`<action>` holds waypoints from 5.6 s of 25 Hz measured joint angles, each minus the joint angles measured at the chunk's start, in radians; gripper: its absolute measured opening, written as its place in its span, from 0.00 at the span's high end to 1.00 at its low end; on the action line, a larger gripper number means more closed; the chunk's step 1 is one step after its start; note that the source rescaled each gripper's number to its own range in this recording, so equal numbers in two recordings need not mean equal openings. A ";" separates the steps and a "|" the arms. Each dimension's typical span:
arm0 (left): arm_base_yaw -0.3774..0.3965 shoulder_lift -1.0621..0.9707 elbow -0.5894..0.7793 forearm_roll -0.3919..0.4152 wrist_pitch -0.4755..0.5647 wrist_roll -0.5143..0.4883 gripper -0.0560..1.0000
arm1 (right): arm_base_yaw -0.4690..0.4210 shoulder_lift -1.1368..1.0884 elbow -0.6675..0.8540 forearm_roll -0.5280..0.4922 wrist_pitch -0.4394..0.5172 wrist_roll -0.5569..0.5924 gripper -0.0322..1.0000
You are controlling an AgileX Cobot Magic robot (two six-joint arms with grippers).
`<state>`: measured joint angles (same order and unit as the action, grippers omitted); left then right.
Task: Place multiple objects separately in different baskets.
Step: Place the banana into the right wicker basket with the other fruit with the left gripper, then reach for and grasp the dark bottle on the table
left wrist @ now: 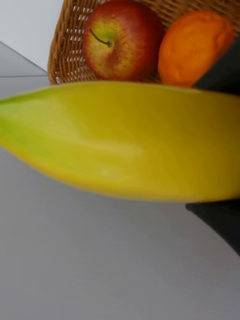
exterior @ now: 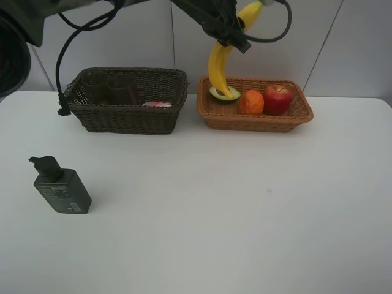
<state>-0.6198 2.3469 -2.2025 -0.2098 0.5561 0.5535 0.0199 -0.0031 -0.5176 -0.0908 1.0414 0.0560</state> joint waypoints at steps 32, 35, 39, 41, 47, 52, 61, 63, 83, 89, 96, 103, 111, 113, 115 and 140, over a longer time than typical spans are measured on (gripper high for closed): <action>0.000 0.179 0.000 0.098 -0.306 0.030 0.50 | 0.000 0.000 0.000 0.000 0.000 0.000 0.00; 0.000 0.179 0.000 0.098 -0.306 0.030 0.50 | 0.000 0.000 0.000 0.000 0.000 0.000 0.00; 0.000 0.180 0.000 0.098 -0.299 0.030 0.50 | 0.000 0.000 0.000 0.000 0.000 0.000 0.00; 0.000 0.180 0.000 0.098 -0.285 0.030 0.50 | 0.000 0.000 0.000 0.000 0.000 0.000 0.00; 0.000 0.180 0.000 0.098 -0.267 0.030 0.50 | 0.000 0.000 0.000 0.000 0.000 0.000 0.00; 0.000 0.180 0.000 0.098 -0.262 0.030 0.34 | 0.000 0.000 0.000 0.000 0.000 0.000 0.00; 0.000 0.180 0.000 0.098 -0.261 0.030 0.14 | 0.000 0.000 0.000 0.000 0.000 0.000 0.00; 0.000 0.180 0.000 0.098 -0.261 0.030 0.13 | 0.000 0.000 0.000 0.000 0.000 0.000 0.00; 0.000 0.142 0.000 0.098 -0.171 0.030 0.13 | 0.000 0.000 0.000 0.000 0.000 0.000 0.00; 0.000 0.127 0.000 0.099 -0.068 0.030 0.13 | 0.000 0.000 0.000 0.000 0.000 0.000 0.00; 0.000 0.058 0.000 0.109 0.041 0.029 0.13 | 0.000 0.000 0.000 0.000 0.000 0.000 0.00; 0.000 -0.017 0.000 0.184 0.211 -0.019 0.13 | 0.000 0.000 0.000 0.000 0.000 0.000 0.00; 0.002 -0.117 0.000 0.231 0.480 -0.022 0.13 | 0.000 0.000 0.000 0.000 0.000 0.000 0.00; 0.003 -0.141 0.000 0.236 0.560 -0.022 0.13 | 0.000 0.000 0.000 0.000 0.000 0.000 0.00; 0.010 -0.164 0.000 0.246 0.626 -0.023 0.13 | 0.000 0.000 0.000 0.000 0.000 0.000 0.00; 0.098 -0.695 0.690 0.279 0.659 -0.121 0.13 | 0.000 0.000 0.000 0.000 0.000 0.000 0.00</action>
<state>-0.5221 1.6519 -1.5121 0.0696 1.2153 0.4326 0.0199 -0.0031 -0.5176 -0.0908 1.0414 0.0560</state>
